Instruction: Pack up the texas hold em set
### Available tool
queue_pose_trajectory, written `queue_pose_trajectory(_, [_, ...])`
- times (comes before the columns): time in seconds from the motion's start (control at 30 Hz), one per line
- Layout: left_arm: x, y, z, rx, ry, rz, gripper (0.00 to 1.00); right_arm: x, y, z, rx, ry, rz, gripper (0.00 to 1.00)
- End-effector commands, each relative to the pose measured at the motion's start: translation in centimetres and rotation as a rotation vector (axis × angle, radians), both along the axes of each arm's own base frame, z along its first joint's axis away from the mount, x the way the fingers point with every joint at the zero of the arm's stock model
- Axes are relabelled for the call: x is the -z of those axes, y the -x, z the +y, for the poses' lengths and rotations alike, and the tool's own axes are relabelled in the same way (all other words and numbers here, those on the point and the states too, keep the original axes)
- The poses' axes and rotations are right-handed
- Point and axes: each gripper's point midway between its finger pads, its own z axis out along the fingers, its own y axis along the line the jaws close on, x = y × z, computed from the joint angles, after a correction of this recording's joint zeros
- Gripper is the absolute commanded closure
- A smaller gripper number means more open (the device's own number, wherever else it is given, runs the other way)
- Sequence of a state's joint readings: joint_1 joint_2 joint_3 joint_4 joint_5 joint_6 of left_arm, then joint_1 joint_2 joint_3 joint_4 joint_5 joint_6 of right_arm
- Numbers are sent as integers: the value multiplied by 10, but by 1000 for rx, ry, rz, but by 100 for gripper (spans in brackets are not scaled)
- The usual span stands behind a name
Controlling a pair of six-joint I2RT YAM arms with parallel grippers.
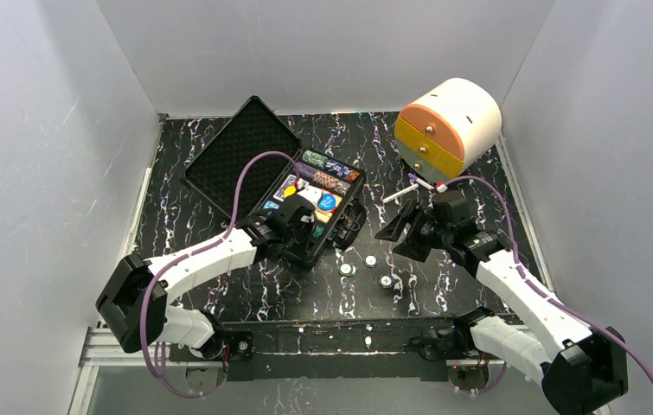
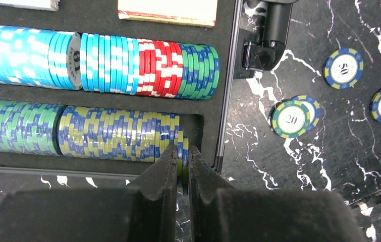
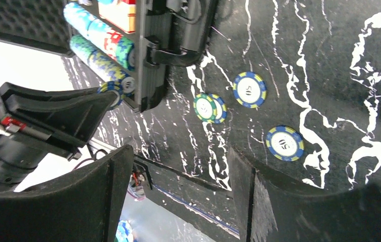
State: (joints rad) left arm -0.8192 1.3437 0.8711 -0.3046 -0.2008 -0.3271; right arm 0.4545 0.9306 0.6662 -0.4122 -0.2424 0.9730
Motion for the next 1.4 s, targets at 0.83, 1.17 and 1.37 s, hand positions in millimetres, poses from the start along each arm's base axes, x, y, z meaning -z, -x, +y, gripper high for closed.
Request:
queue_pose_trajectory(0.83, [-3, -5, 11, -1, -98, -23, 74, 54, -2, 8, -133, 75, 54, 28])
queue_pose_trajectory(1.17, [-76, -7, -7, 16, 169, -195, 59, 78, -6, -42, -127, 536, 100, 24])
queue_pose_trajectory(1.37, [-100, -6, -9, 30, 327, -341, 40, 92, 13, -38, -165, 726, 119, 23])
